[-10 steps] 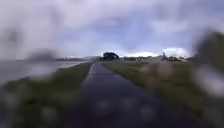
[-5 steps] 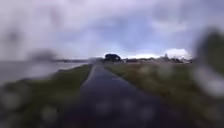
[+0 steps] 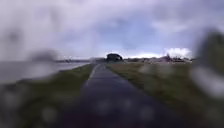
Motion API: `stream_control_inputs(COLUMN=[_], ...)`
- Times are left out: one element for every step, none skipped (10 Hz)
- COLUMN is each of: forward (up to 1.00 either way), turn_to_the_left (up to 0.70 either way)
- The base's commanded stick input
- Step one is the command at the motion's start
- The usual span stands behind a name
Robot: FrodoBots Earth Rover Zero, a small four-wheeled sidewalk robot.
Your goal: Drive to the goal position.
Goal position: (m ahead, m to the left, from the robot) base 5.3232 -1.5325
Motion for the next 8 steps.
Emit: stream_control_inputs(forward=[0.7,0.7,0.7,0.7,0.7,0.7,0.7,0.7], turn_to_the_left=[0.0,0.0,0.0,0.0,0.0,0.0,0.0,0.0])
